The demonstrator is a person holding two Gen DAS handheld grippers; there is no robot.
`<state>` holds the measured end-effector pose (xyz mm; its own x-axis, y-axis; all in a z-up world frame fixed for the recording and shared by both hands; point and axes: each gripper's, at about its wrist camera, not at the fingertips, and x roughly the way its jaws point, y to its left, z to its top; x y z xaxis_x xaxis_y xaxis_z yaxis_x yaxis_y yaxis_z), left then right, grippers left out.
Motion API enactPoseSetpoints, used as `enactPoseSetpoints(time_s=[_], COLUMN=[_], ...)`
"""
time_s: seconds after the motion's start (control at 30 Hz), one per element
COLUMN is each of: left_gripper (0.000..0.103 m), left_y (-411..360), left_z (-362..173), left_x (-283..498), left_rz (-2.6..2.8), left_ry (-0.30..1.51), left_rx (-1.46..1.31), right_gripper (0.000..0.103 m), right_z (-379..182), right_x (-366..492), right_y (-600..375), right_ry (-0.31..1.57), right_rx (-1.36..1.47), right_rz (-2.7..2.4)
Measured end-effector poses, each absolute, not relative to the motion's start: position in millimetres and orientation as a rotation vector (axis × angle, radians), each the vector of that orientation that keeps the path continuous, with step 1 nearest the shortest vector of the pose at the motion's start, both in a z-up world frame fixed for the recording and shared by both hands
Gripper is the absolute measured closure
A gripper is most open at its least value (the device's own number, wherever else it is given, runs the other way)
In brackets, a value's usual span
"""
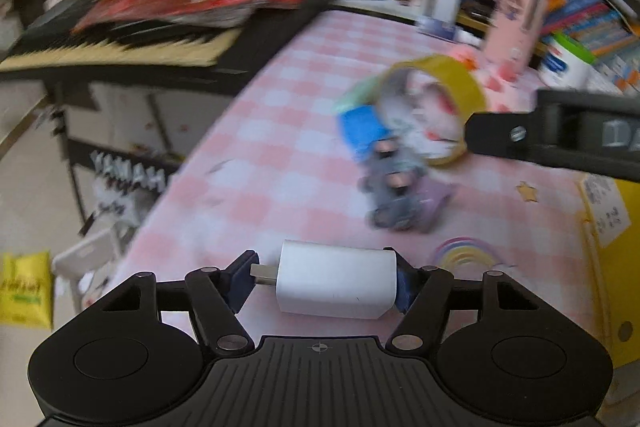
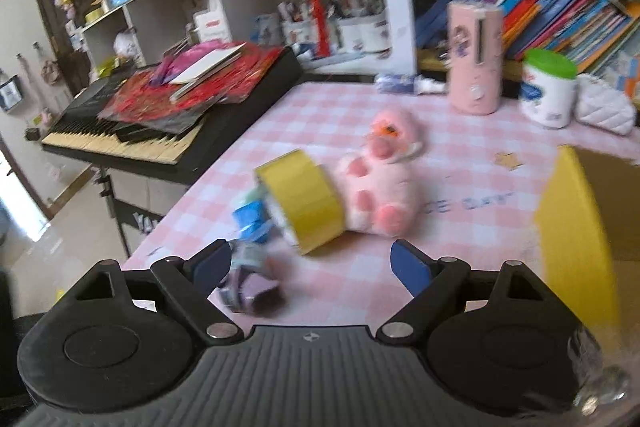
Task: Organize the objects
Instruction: 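Grasp the white charger plug with the left gripper while the right gripper grasps the grey toy car, then carry the white plug and toy car toward the yellow box with both grippers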
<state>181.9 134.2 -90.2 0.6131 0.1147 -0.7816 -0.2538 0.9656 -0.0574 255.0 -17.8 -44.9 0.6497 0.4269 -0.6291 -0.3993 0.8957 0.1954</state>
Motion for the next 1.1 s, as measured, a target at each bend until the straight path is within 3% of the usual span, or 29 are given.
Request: enactPoseSetpoints(time_s=[0.37,0.53,1.1], left_gripper=[0.037,0.037,0.037], left_y=[172.1,174.1,148.0], left_z=[-78.9,-65.0,-4.5], left_x=[144.5,137.5,97.9], left_rz=[0.374,0.368,0.163], left_ry=[0.880,0.847,0.706], left_rx=[-0.175,-0.163,-0.185], right_gripper=[0.028,0.054,0.055], right_z=[-90.9,-107.6,-16.3], right_x=[278.6,278.5,197.0], right_y=[65.8,73.7,-11.8], right_ry=[0.835,0.854,0.733], right_rx=[-0.148,-0.196,-0.011], right_rz=[0.556,0.532,0.541])
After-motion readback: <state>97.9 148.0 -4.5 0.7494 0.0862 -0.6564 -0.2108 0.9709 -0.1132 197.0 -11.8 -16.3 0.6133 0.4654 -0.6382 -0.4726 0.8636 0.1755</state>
